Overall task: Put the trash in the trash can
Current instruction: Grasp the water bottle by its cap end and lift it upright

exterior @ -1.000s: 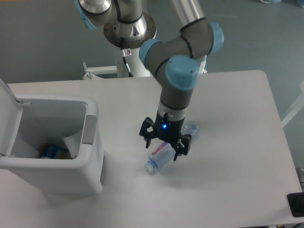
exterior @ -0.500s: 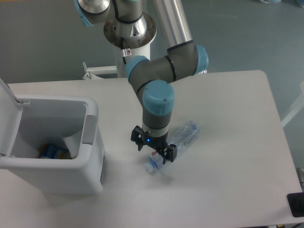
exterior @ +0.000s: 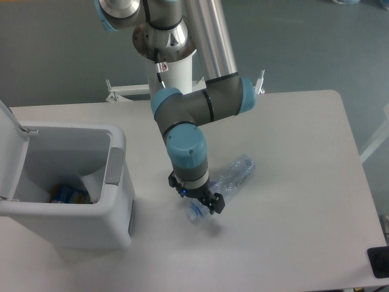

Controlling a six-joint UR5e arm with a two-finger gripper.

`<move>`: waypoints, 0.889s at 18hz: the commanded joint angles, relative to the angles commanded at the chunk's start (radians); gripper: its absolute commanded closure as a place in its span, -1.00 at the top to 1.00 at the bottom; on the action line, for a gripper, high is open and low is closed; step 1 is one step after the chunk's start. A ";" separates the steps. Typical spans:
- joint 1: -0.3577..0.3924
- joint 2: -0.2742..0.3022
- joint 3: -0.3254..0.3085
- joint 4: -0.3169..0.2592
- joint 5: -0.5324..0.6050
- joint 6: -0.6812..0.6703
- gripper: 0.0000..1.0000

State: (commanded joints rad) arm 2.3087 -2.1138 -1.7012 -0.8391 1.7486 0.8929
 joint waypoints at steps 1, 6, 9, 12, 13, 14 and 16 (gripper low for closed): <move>-0.006 -0.006 0.005 0.000 0.017 -0.017 0.90; -0.022 -0.011 0.012 -0.002 0.035 -0.058 0.07; -0.022 -0.011 0.020 -0.002 0.031 -0.123 -0.32; -0.017 -0.006 0.058 -0.002 0.025 -0.124 -0.32; -0.009 -0.005 0.078 -0.002 0.025 -0.126 -0.32; 0.001 -0.003 0.104 -0.002 0.023 -0.126 -0.32; 0.035 -0.003 0.159 -0.002 0.016 -0.159 -0.32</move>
State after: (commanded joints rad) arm 2.3438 -2.1169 -1.5419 -0.8406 1.7641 0.7335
